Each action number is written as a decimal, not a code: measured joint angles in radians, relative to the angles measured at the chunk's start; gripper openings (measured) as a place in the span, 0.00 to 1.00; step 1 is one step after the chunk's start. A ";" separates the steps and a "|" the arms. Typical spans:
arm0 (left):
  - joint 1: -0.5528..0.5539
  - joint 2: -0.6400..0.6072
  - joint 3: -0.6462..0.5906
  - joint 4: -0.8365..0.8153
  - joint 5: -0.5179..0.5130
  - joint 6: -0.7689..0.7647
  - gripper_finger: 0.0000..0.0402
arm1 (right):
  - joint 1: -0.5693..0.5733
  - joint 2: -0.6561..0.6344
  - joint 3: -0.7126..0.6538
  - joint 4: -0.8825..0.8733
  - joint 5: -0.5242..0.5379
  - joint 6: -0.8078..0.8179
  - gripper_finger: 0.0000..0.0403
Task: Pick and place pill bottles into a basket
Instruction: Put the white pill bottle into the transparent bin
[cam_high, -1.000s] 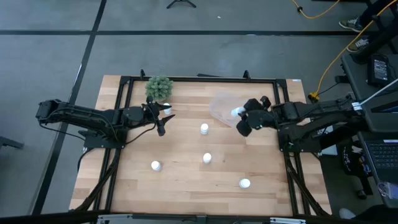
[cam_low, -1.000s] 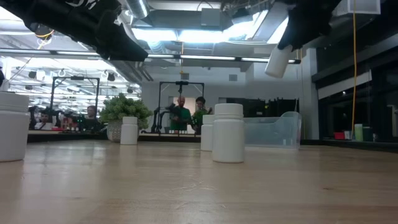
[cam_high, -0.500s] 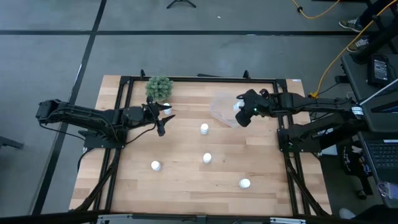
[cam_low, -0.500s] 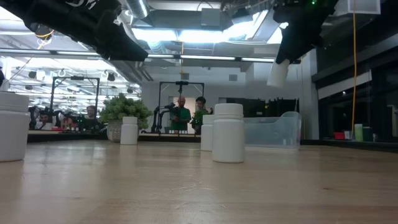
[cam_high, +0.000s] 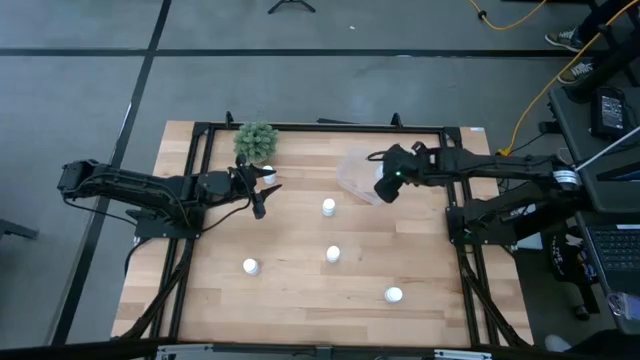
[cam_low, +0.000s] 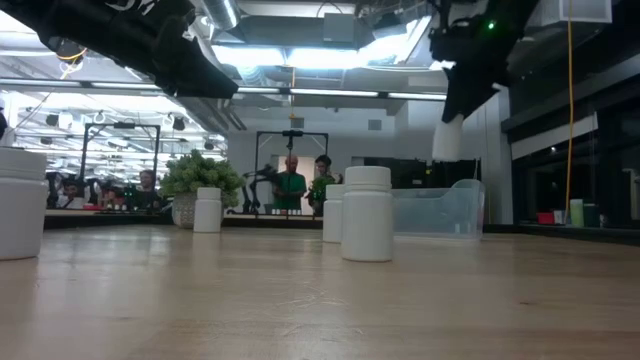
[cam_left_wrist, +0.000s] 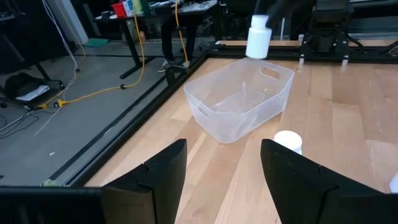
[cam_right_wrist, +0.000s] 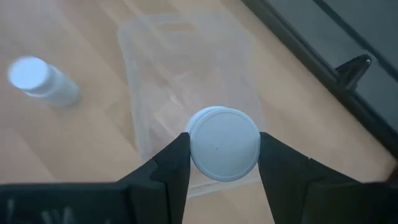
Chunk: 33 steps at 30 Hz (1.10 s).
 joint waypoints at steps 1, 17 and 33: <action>0.000 0.000 0.000 0.000 0.000 0.000 0.50 | 0.000 0.012 0.000 -0.003 0.013 -0.007 0.40; 0.000 0.000 0.000 0.000 0.000 -0.027 0.50 | -0.056 0.007 -0.165 0.108 -0.003 0.040 0.40; 0.000 0.000 0.000 0.000 0.000 -0.027 0.50 | -0.072 0.098 -0.164 0.163 -0.006 0.015 0.40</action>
